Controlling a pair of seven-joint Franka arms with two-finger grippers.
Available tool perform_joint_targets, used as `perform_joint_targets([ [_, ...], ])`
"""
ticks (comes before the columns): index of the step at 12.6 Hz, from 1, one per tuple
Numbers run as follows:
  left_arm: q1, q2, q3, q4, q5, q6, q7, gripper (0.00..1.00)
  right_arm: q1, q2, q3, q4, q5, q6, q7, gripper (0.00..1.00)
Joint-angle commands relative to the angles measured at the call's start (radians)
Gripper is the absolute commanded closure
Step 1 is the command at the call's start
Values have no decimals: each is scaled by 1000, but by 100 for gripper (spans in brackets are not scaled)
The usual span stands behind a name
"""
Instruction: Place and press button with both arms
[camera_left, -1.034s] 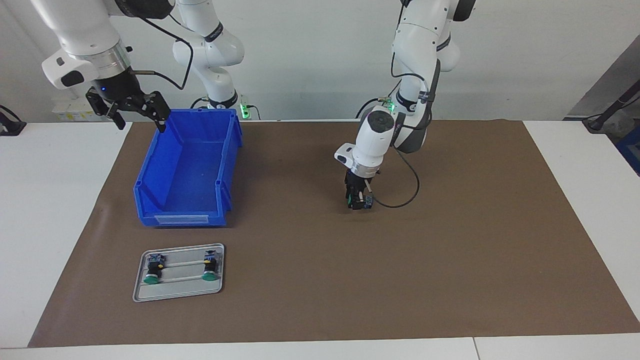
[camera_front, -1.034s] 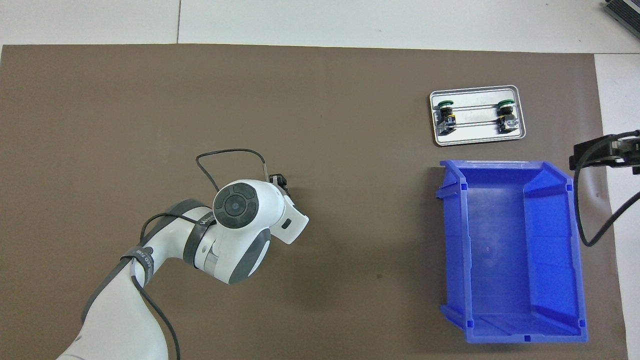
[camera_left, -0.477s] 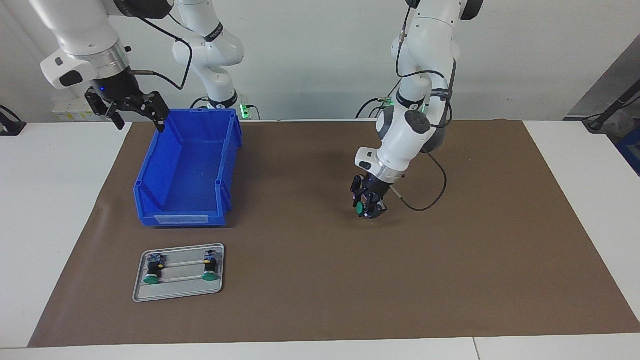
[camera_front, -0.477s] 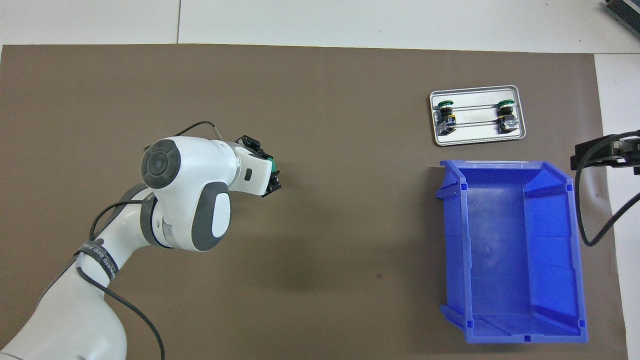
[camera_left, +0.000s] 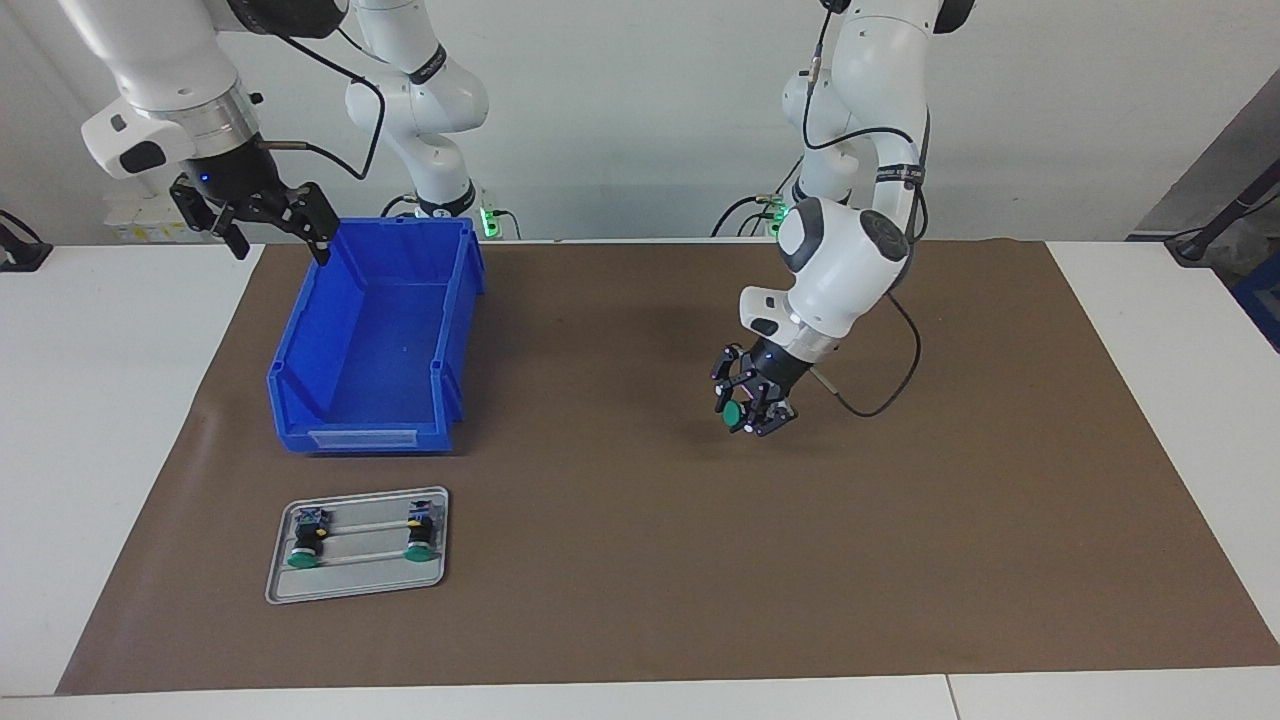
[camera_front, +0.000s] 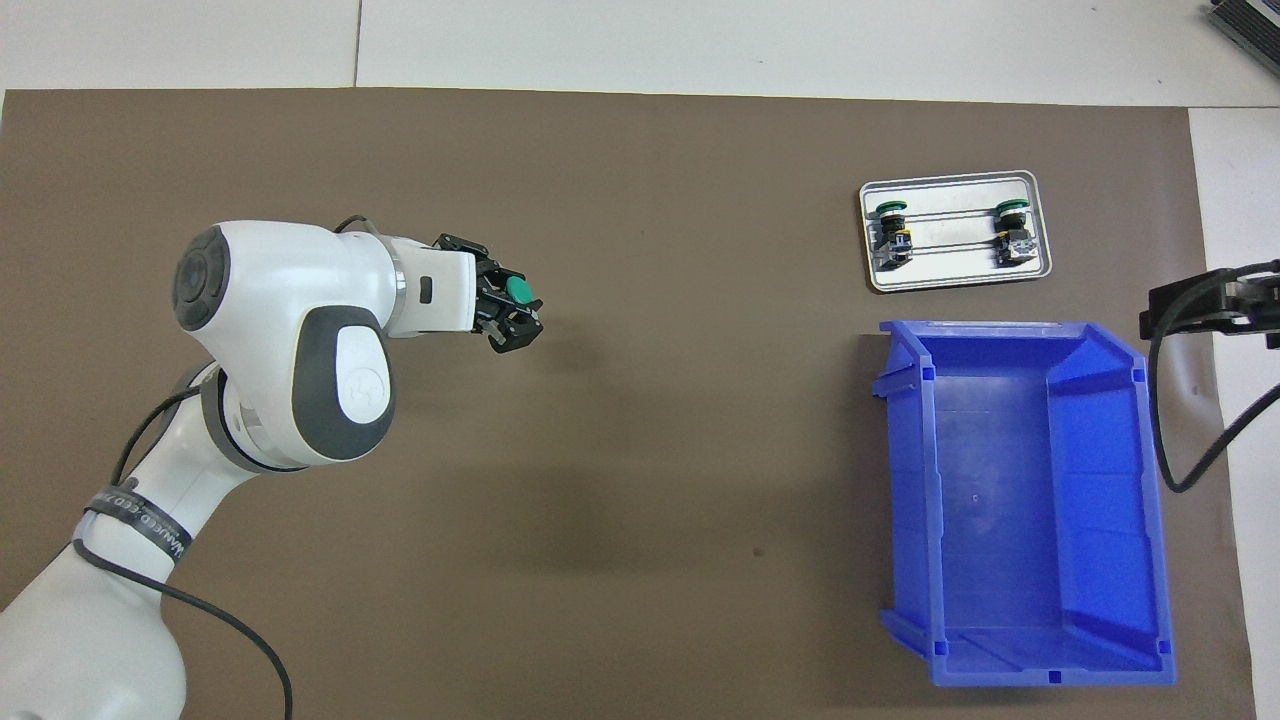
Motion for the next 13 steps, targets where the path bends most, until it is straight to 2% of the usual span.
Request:
perform_joint_targets([
  [1, 41, -20, -9, 24, -140, -31, 18, 82, 5, -8, -18, -14, 17, 19, -25, 0],
  [5, 89, -43, -6, 60, -404, -34, 5, 82, 8, -10, -18, -14, 17, 4, -25, 0],
  [10, 184, -54, -9, 85, -464, -80, 8, 82, 5, -11, -18, -16, 17, 4, -26, 0],
  [12, 182, -80, -3, 74, -466, -72, 20, 83, 12, -17, -18, -23, 4, 2, -29, 0],
  [13, 175, -80, -1, 74, -466, -66, 33, 87, 14, -19, -20, -26, 2, -4, -28, 0],
])
